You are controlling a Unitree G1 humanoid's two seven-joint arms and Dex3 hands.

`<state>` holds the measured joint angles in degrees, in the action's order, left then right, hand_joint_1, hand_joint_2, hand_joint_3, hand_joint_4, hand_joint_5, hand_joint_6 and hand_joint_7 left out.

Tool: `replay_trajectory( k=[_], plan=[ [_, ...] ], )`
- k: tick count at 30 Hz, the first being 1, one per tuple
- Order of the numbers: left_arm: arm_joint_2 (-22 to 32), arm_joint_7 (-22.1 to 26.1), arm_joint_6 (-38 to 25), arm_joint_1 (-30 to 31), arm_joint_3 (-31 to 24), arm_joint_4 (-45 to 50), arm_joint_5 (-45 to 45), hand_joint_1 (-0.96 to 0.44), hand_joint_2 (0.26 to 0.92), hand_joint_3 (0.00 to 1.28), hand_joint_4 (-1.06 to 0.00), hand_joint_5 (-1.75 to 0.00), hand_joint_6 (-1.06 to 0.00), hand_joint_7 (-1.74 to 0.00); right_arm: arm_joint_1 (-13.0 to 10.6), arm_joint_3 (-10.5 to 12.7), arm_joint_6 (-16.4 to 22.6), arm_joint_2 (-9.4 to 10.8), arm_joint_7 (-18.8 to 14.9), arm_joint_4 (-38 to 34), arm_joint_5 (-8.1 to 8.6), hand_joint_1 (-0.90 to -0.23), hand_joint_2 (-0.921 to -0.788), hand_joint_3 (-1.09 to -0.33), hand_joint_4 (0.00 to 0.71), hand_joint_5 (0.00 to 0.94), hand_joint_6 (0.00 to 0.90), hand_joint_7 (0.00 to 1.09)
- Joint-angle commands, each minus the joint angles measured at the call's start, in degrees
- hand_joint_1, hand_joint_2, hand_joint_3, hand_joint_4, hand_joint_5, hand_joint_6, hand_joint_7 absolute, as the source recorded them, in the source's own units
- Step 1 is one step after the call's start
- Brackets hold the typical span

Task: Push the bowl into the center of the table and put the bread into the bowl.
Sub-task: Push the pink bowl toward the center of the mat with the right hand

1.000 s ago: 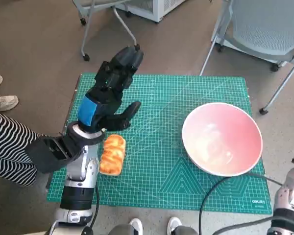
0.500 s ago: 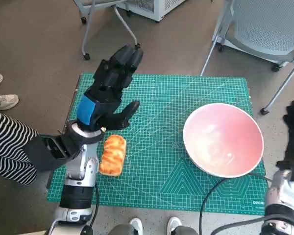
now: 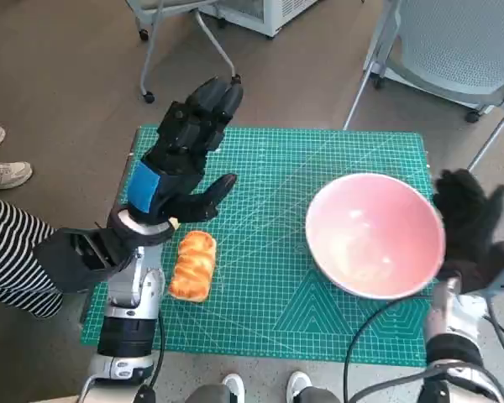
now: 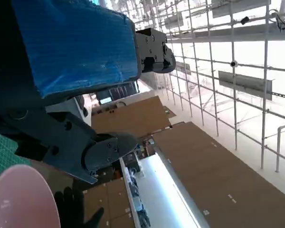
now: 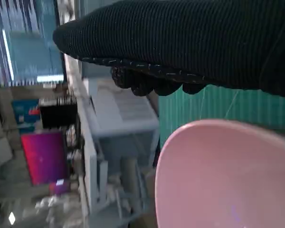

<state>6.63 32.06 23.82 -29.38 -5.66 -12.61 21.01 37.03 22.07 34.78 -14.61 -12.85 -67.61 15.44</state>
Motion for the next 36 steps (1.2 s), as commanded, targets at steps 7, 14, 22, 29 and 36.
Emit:
replay_trajectory(
  k=[7,14,22,29,36],
  plan=[
    [1.06,-0.23,-0.06,0.34,-0.53,1.27,-0.07,-0.13,0.815,0.63,-0.01,-0.15,0.00,-0.42,3.29,0.05,-1.71,3.15,-2.79,-1.27,0.57,-0.593,-0.921,-0.831,0.114,0.003,0.045,0.44],
    [1.73,-0.42,0.13,0.56,-0.85,1.29,-0.37,-0.13,0.829,0.60,-0.01,-0.14,0.00,-0.43,5.68,0.11,-2.47,4.74,-3.46,-1.66,0.58,-0.598,-0.921,-0.827,0.105,0.000,0.039,0.43],
    [2.46,-0.73,0.10,0.87,-1.17,1.44,-0.57,-0.13,0.833,0.59,-0.02,-0.13,0.00,-0.43,7.62,-0.33,-2.74,6.56,-3.42,-2.19,0.08,-0.592,-0.921,-0.841,0.097,0.000,0.020,0.43],
    [2.62,-1.12,0.01,1.12,-1.27,1.63,-0.87,-0.14,0.840,0.57,-0.02,-0.12,0.00,-0.42,8.91,-0.76,-3.31,7.91,-2.84,-2.62,-0.38,-0.579,-0.921,-0.842,0.089,0.000,0.012,0.43],
    [2.72,-1.70,-0.11,1.55,-1.24,2.16,-1.39,-0.14,0.857,0.54,-0.03,-0.10,0.00,-0.41,10.49,-1.05,-5.07,9.33,-2.02,-3.39,-0.38,-0.573,-0.921,-0.849,0.073,0.000,0.006,0.43]
  ],
)
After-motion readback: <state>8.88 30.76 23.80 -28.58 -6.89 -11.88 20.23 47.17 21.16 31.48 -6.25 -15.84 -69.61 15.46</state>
